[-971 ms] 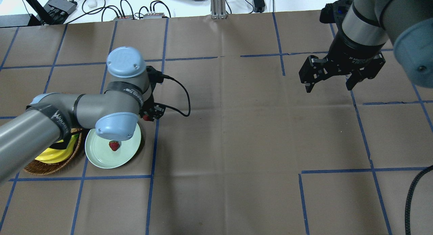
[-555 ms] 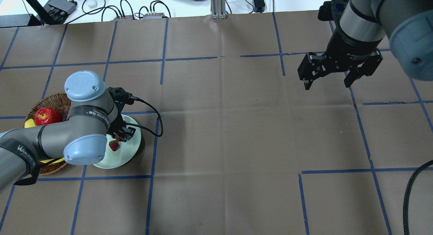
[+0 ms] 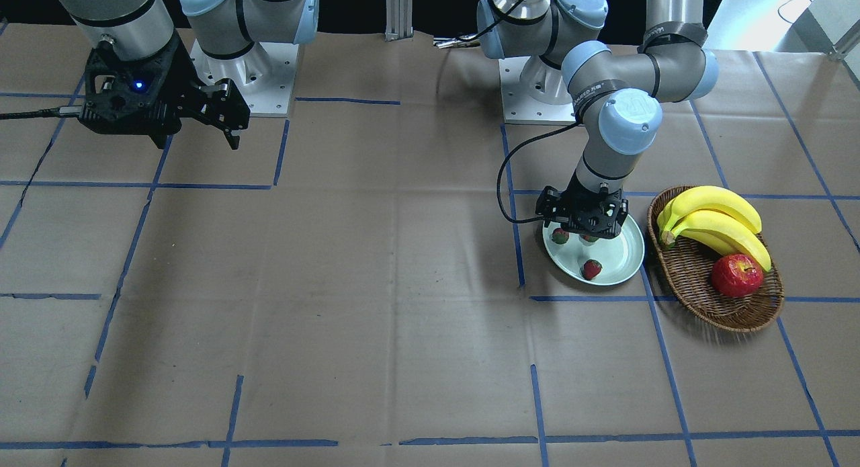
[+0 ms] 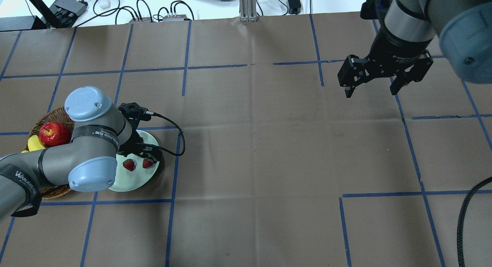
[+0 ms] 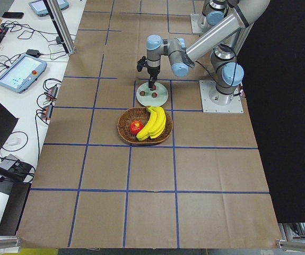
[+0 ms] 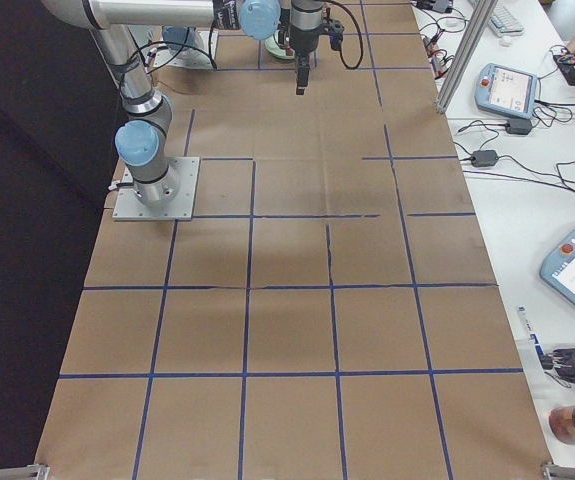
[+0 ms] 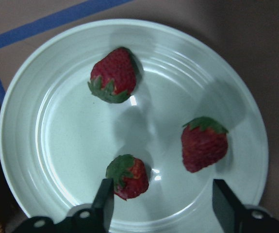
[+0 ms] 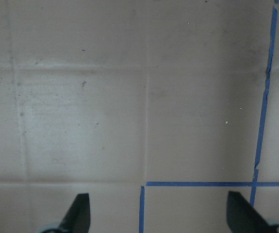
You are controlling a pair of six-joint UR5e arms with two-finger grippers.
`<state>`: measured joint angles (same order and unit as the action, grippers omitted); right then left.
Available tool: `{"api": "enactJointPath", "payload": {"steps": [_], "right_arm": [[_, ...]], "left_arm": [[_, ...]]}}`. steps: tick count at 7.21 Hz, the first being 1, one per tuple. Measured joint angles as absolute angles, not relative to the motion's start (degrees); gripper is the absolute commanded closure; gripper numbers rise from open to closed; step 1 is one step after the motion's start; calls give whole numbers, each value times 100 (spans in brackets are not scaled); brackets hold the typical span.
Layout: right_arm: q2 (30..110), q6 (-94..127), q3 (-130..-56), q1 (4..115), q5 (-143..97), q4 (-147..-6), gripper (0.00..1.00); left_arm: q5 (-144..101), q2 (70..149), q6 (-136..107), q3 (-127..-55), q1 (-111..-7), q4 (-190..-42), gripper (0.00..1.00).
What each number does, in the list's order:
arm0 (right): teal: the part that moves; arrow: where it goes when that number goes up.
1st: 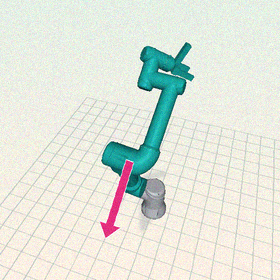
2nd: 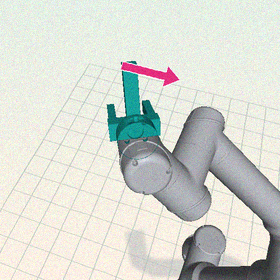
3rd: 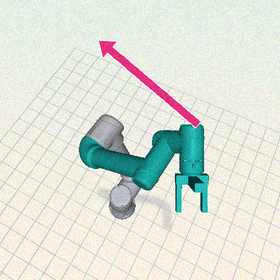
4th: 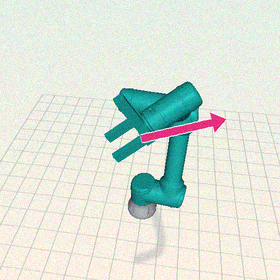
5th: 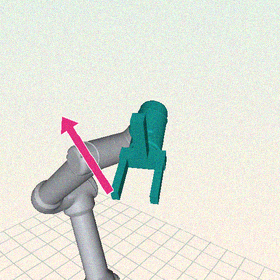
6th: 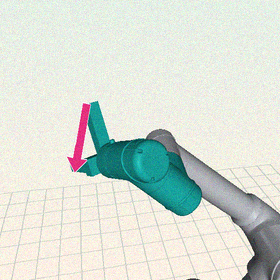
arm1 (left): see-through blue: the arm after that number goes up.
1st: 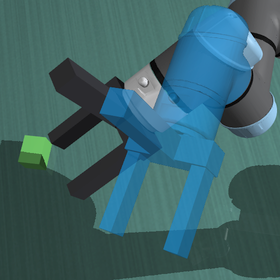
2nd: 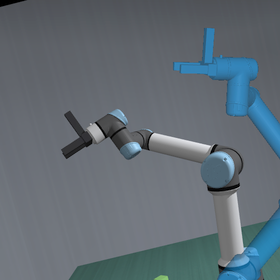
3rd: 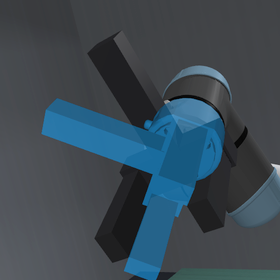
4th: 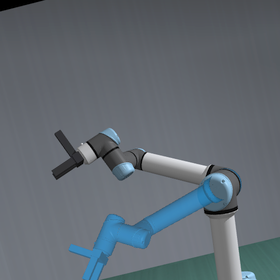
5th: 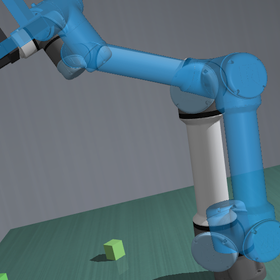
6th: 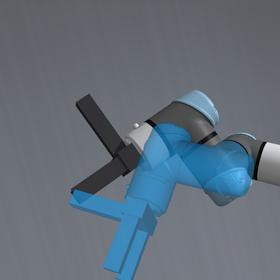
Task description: Collect all strawberries into plate
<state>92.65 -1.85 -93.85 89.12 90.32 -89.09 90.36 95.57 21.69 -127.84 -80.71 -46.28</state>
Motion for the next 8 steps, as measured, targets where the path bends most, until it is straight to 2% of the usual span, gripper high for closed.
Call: {"api": "enactJointPath", "payload": {"steps": [3,6,8], "right_arm": [[9268,-202,-9386,8912,9033,-8945,0],[9264,-339,-9387,8905,9027,-8947,0],[9264,-365,-9387,8904,9027,-8942,0]], "left_arm": [[8405,9436,990,-11780,-8794,-5514,0],[8617,9216,-314,-10128,-9600,-7618,0],[9050,8951,-636,-9401,-9848,-8766,0]]}}
